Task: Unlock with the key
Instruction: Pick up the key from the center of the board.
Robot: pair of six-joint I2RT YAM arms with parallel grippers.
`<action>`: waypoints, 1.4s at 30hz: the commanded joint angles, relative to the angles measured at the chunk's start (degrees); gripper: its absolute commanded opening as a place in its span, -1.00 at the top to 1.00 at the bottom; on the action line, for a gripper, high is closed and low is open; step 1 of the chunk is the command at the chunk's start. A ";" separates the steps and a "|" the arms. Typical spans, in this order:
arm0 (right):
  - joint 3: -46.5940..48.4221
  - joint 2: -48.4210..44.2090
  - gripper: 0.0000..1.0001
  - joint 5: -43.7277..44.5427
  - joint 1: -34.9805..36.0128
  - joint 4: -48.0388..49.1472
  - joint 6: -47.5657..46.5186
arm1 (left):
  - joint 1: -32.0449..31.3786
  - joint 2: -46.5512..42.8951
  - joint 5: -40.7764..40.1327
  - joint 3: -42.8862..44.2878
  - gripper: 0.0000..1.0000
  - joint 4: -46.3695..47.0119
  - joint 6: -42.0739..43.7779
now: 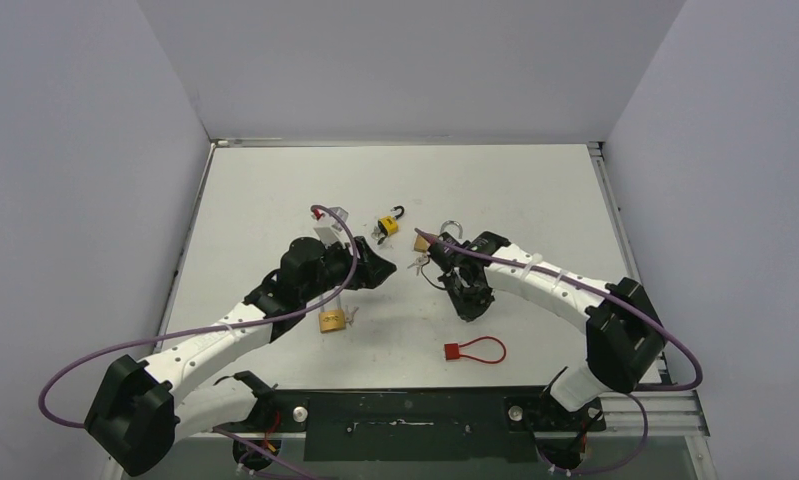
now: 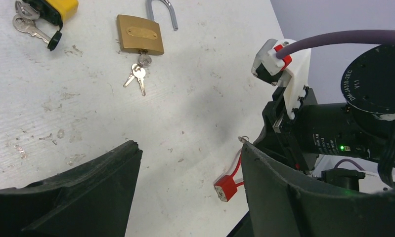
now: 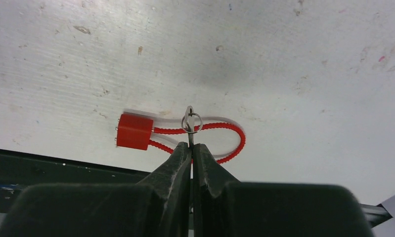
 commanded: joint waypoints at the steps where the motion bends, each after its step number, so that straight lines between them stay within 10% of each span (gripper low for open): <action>1: 2.52 -3.26 1.00 3.41 0.51 0.67 -4.76 | -0.51 -0.42 -0.31 -0.25 -0.42 -0.11 1.10; 8: -1.07 -17.72 1.00 -25.55 0.60 19.00 -17.35 | -0.51 -3.29 11.43 -5.10 -0.58 8.78 -6.28; 19: 1.96 -19.22 1.00 -44.18 0.66 21.40 -28.42 | -0.51 -4.14 30.62 -6.91 -0.68 26.71 -12.79; 38: 4.99 -15.68 1.00 -46.93 0.60 16.70 -32.24 | -1.45 4.60 41.79 -5.93 0.95 35.68 -19.49; 42: 5.25 -15.29 1.00 -45.86 0.60 17.25 -31.24 | -1.88 4.60 43.81 -5.95 1.00 36.64 -19.41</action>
